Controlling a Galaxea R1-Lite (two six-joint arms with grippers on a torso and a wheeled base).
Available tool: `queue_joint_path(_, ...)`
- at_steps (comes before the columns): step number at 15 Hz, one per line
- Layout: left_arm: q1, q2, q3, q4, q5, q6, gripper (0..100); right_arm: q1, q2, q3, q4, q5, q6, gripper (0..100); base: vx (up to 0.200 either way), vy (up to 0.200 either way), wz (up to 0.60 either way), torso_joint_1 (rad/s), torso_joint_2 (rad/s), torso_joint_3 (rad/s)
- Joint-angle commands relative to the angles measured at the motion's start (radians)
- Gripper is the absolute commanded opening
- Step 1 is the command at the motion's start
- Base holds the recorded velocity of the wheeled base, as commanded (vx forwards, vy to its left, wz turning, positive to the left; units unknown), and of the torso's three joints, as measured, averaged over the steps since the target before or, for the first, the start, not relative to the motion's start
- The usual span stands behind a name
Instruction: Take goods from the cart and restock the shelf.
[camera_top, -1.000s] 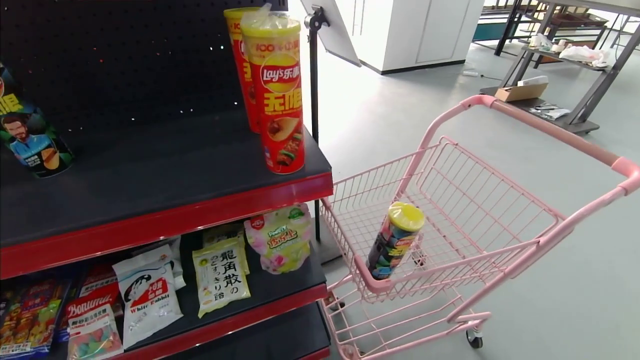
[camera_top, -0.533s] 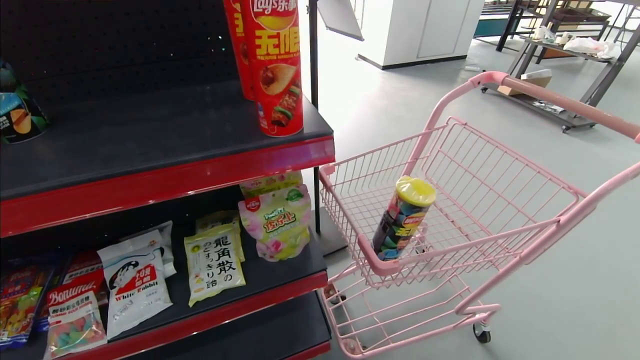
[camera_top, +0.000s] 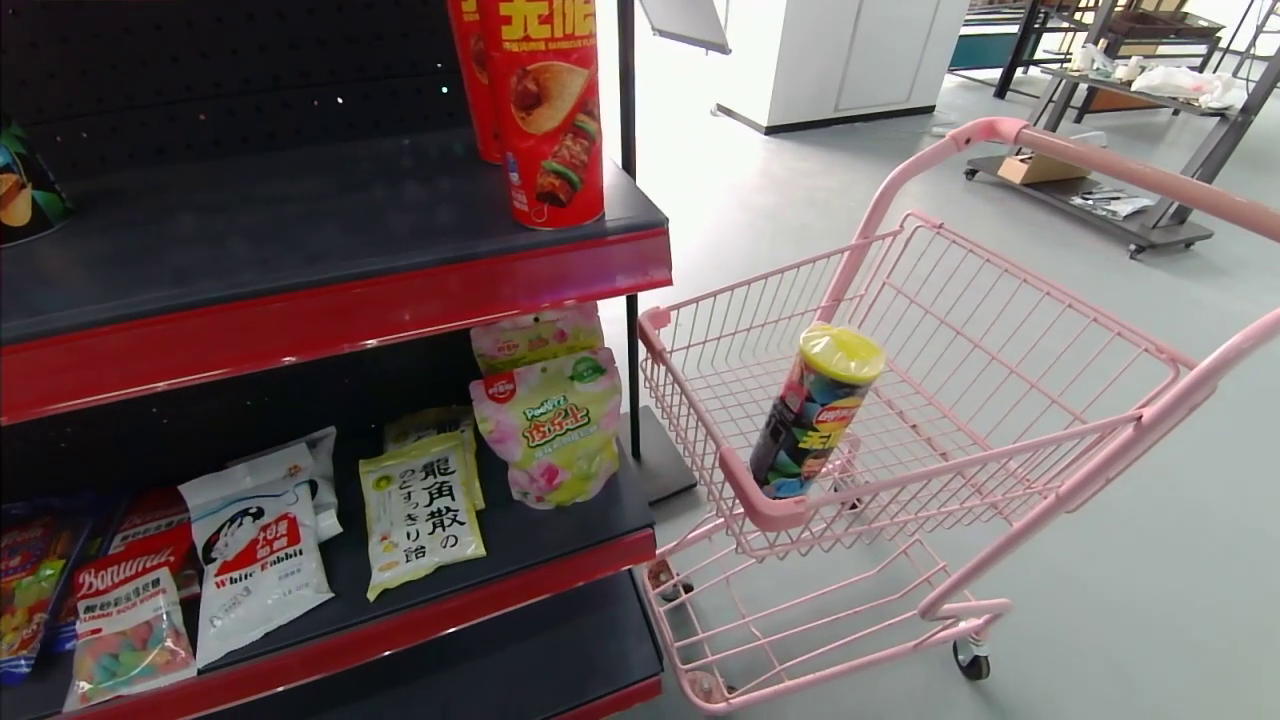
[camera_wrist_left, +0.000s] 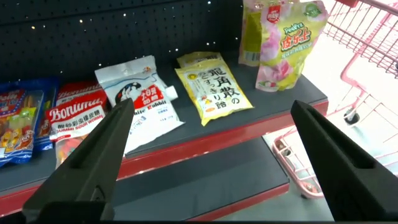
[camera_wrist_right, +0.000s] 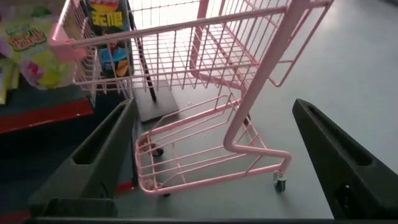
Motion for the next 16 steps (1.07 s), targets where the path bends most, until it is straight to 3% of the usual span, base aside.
queue_joint_path(1, 0.000, 0.001, 0.000, 0.000, 0.000, 0.000, 100, 0.017, 0.324, -0.318, -0.012, 0.089, 0.141, 100, 0.000, 0.000, 0.00, 0.000, 0.00, 0.000)
queue_joint_path(2, 0.000, 0.001, 0.000, 0.000, -0.001, 0.000, 100, 0.029, 0.467, -0.459, -0.014, 0.118, 0.211, 100, 0.000, 0.000, 0.00, 0.000, 0.00, 0.000)
queue_joint_path(3, 0.000, 0.001, 0.000, 0.002, -0.001, 0.000, 100, 0.072, 0.562, -0.482, -0.020, 0.195, 0.169, 100, 0.000, 0.000, 0.00, 0.000, 0.00, 0.000)
queue_joint_path(5, 0.000, 0.001, 0.000, 0.002, -0.001, 0.000, 100, 0.156, 0.686, -0.476, -0.084, 0.222, 0.096, 100, 0.000, 0.000, 0.00, 0.000, 0.00, 0.000)
queue_joint_path(8, 0.000, 0.001, 0.000, 0.000, -0.001, 0.000, 100, 0.207, 1.014, -0.485, -0.330, 0.233, 0.093, 100, 0.000, 0.000, 0.00, 0.000, 0.00, 0.000)
queue_joint_path(9, 0.000, 0.001, 0.000, 0.000, 0.000, 0.000, 100, 0.221, 1.171, -0.476, -0.480, 0.273, 0.092, 100, 0.000, 0.000, 0.00, 0.000, 0.00, 0.000)
queue_joint_path(10, 0.000, 0.001, 0.000, 0.000, 0.000, 0.000, 100, 0.228, 1.246, -0.473, -0.541, 0.307, 0.090, 100, 0.000, 0.000, 0.00, 0.000, 0.00, 0.000)
queue_joint_path(16, 0.000, 0.001, 0.000, 0.000, 0.000, 0.000, 100, 0.287, 1.453, -0.504, -0.617, 0.337, 0.030, 100, 0.000, 0.000, 0.00, 0.000, 0.00, 0.000)
